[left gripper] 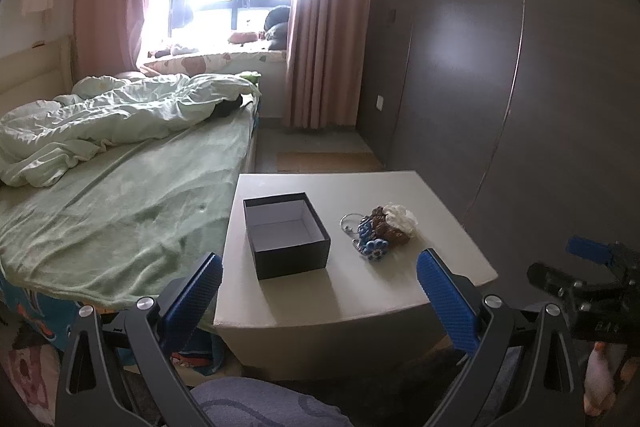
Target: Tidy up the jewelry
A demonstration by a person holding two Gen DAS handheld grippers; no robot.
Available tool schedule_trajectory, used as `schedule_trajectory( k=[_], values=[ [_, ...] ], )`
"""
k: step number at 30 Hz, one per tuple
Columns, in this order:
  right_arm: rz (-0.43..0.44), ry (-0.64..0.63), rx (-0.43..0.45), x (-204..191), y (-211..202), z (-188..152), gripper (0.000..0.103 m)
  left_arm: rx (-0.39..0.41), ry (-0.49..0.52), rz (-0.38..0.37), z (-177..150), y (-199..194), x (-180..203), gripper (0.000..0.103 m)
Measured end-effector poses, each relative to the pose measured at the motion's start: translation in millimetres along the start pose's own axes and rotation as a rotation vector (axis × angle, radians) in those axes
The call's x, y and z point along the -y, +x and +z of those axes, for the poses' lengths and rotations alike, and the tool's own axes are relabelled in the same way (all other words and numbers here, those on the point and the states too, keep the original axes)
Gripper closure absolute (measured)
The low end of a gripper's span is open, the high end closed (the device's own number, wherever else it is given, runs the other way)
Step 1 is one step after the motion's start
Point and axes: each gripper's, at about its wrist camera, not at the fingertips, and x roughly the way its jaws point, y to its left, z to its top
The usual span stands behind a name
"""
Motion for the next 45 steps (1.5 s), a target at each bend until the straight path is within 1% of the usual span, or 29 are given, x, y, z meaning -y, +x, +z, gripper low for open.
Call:
schedule_trajectory(
  k=[2, 4, 6, 9, 11, 12, 13, 15, 17, 19, 20, 22, 25, 29, 34, 35, 36, 41, 45],
  values=[
    [0.019, 0.019, -0.006, 3, 6, 6, 0.004, -0.014, 0.012, 0.015, 3, 8, -1, 0.009],
    [0.010, 0.021, -0.011, 5, 14, 11, 0.004, -0.019, 0.020, 0.016, 4, 14, -4, 0.009],
    [0.009, 0.026, -0.024, 8, 24, 16, 0.004, -0.028, 0.014, 0.007, 7, 22, -6, 0.009],
    [0.027, 0.043, -0.058, 14, 43, 22, 0.005, -0.063, -0.012, -0.030, 13, 37, -7, 0.009],
    [0.047, 0.057, -0.082, 19, 56, 27, 0.008, -0.081, -0.011, -0.048, 17, 47, -4, 0.009],
    [0.062, 0.069, -0.096, 23, 63, 30, 0.013, -0.091, -0.006, -0.057, 20, 54, -1, 0.009],
    [0.086, 0.088, -0.117, 27, 71, 33, 0.020, -0.097, -0.003, -0.061, 21, 58, 1, 0.010],
    [0.125, 0.110, -0.143, 33, 84, 39, 0.029, -0.123, 0.007, -0.069, 26, 72, 7, 0.013],
    [0.137, 0.117, -0.180, 37, 101, 46, 0.034, -0.149, 0.013, -0.079, 29, 85, 12, 0.016],
    [0.162, 0.134, -0.214, 42, 118, 52, 0.043, -0.174, 0.018, -0.086, 31, 98, 17, 0.021],
    [0.179, 0.151, -0.234, 45, 128, 56, 0.045, -0.188, 0.021, -0.092, 33, 107, 20, 0.024],
    [0.200, 0.180, -0.262, 50, 143, 62, 0.050, -0.208, 0.026, -0.097, 36, 119, 23, 0.026],
    [0.216, 0.208, -0.291, 57, 166, 75, 0.051, -0.244, 0.024, -0.119, 43, 142, 26, 0.031],
    [0.233, 0.245, -0.324, 64, 193, 90, 0.051, -0.293, 0.017, -0.151, 52, 175, 30, 0.036],
    [0.244, 0.285, -0.365, 74, 220, 101, 0.051, -0.363, 0.008, -0.187, 62, 214, 37, 0.044],
    [0.246, 0.292, -0.373, 75, 225, 103, 0.051, -0.379, 0.004, -0.193, 64, 224, 38, 0.048],
    [0.250, 0.302, -0.383, 78, 231, 104, 0.051, -0.395, 0.002, -0.196, 66, 232, 39, 0.049],
    [0.266, 0.336, -0.435, 85, 257, 106, 0.051, -0.465, -0.017, -0.215, 69, 267, 42, 0.050],
    [0.292, 0.369, -0.490, 88, 277, 99, 0.051, -0.511, -0.001, -0.220, 67, 291, 50, 0.050]
  ],
)
